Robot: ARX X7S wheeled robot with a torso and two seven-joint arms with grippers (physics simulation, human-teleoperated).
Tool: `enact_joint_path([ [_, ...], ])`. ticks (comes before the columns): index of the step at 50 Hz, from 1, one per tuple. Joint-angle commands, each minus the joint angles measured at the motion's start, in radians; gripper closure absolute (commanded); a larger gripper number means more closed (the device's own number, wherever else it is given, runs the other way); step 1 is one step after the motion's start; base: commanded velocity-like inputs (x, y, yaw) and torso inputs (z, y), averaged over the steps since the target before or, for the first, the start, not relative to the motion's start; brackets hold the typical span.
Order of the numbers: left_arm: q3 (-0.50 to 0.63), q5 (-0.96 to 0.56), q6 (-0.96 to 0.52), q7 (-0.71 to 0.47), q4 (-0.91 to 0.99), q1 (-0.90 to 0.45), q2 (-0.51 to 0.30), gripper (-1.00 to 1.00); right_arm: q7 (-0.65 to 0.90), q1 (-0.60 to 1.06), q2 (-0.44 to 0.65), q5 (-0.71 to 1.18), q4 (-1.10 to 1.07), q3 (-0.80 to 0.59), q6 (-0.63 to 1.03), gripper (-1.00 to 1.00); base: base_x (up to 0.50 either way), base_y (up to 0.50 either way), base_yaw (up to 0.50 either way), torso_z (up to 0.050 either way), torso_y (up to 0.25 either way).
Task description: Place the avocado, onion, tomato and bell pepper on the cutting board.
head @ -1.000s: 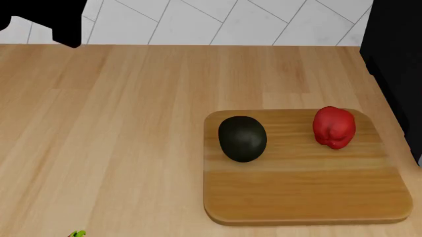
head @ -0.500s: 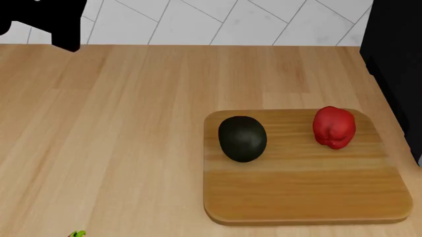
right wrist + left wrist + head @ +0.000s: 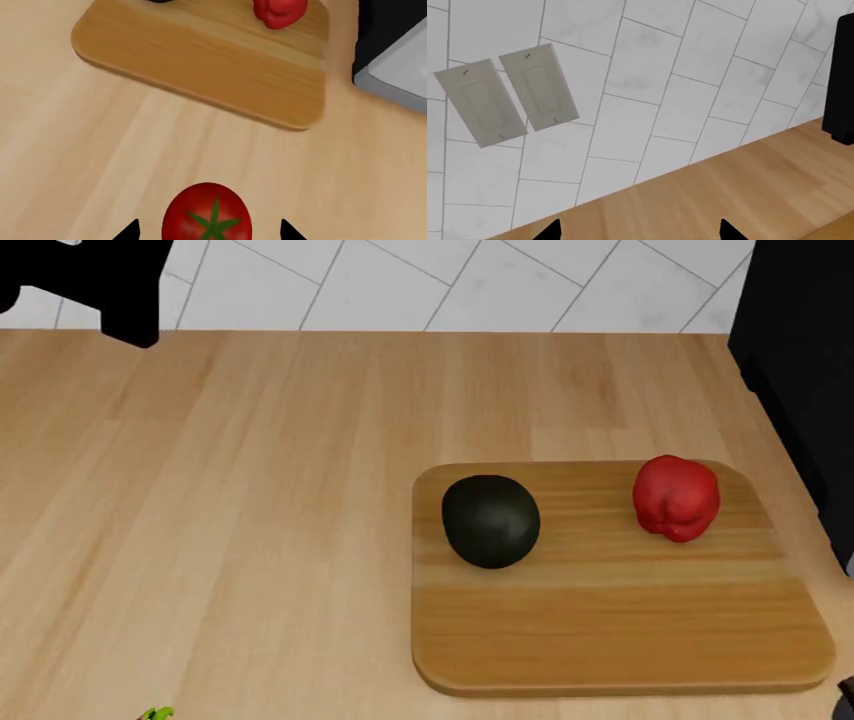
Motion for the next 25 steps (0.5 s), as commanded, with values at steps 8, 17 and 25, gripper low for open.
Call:
enact_joint_path([
  [8, -0.026, 0.024, 0.004, 0.028, 0.006, 0.008, 0.015, -1.0, -0.206, -0.183, 0.009, -0.283, -0.045, -0.116, -0.213, -1.0, 0.0, 0.0, 0.0, 0.0, 0.0],
  [17, -0.027, 0.025, 0.004, 0.022, 0.017, 0.013, 0.009, -1.0, -0.223, -0.229, 0.01, -0.331, -0.037, -0.155, -0.271, -1.0, 0.0, 0.0, 0.0, 0.0, 0.0],
  [25, -0.03, 0.023, 0.001, 0.016, 0.025, 0.013, 0.005, -1.0, -0.208, -0.242, 0.01, -0.335, -0.029, -0.163, -0.286, -1.0, 0.0, 0.0, 0.0, 0.0, 0.0],
])
